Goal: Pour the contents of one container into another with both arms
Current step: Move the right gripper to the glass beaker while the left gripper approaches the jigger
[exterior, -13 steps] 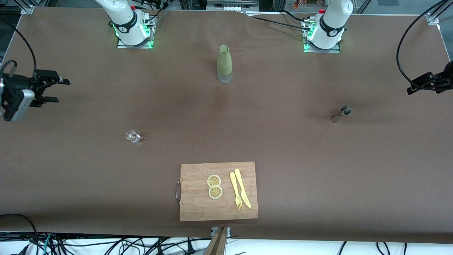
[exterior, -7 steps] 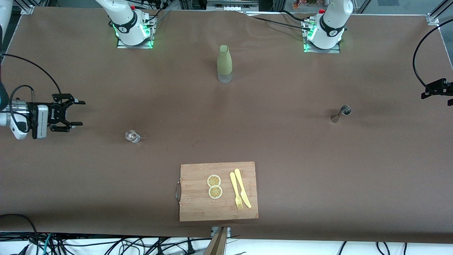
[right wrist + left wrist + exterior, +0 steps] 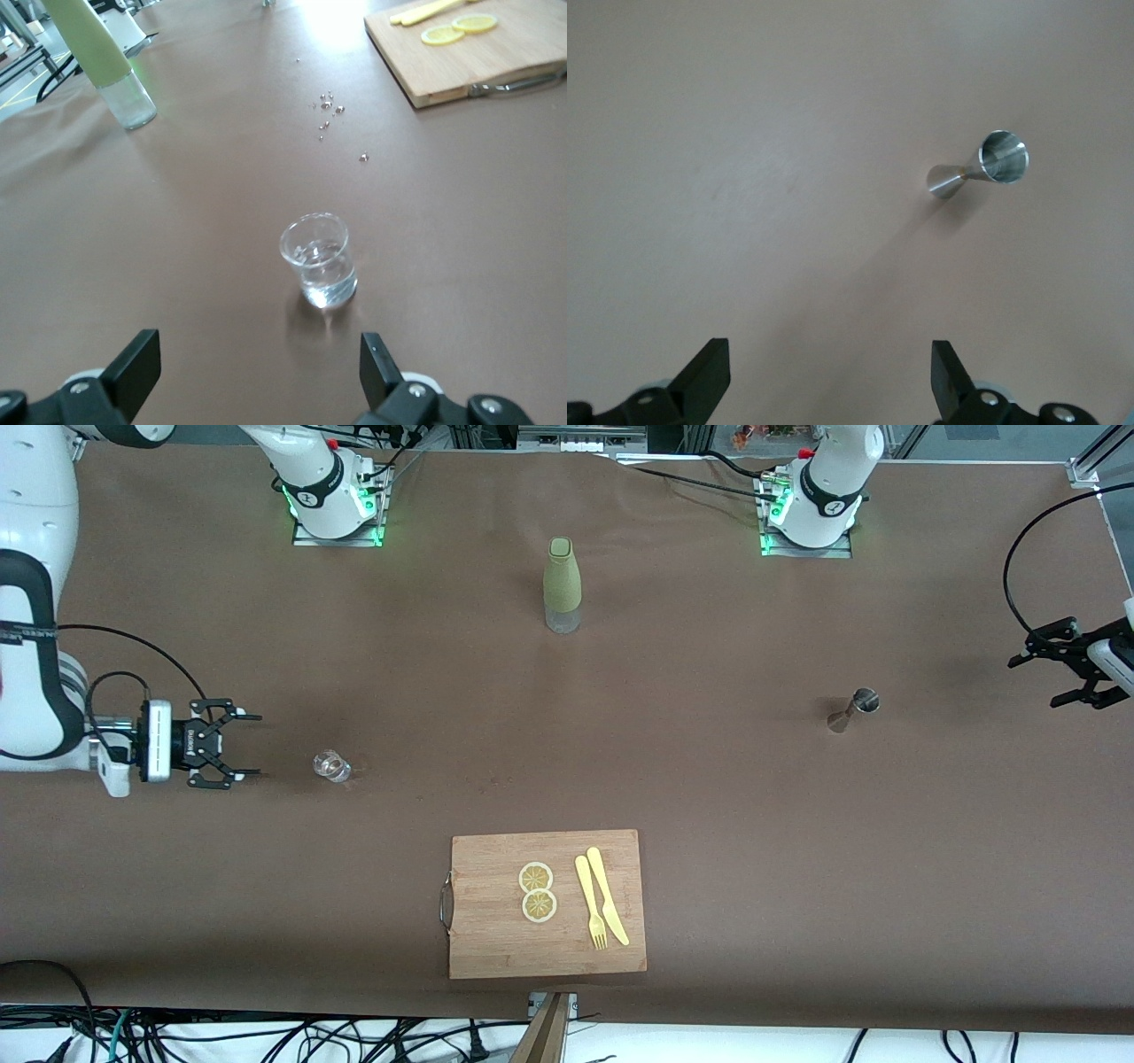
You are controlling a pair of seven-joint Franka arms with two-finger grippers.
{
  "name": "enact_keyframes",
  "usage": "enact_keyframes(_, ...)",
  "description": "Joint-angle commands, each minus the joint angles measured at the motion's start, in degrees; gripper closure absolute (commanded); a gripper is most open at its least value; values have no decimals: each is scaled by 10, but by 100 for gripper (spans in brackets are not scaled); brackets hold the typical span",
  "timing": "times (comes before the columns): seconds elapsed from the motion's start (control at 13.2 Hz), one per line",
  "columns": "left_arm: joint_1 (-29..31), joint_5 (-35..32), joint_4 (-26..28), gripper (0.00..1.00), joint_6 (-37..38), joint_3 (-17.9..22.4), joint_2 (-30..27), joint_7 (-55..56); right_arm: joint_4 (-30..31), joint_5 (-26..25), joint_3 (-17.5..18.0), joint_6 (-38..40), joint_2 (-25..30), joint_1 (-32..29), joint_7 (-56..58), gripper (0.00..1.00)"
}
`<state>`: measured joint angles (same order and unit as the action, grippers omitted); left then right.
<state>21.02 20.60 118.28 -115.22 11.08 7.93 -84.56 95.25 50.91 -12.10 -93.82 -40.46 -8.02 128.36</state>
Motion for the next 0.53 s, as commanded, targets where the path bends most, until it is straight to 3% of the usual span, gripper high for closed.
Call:
enact_keyframes(0.0,17,68,-8,0,-5,4,45,-161,-16,44,9,-14,-38,-1,64,0)
enact_keyframes(0.23,25,176,-6,0,4,21,113,-361,-31,77,24,-14,-75,-1,105,0)
enact_keyframes(0.45,37,253,-8,0,67,21,175,-501,-36,100,39,-14,-97,-1,129,0)
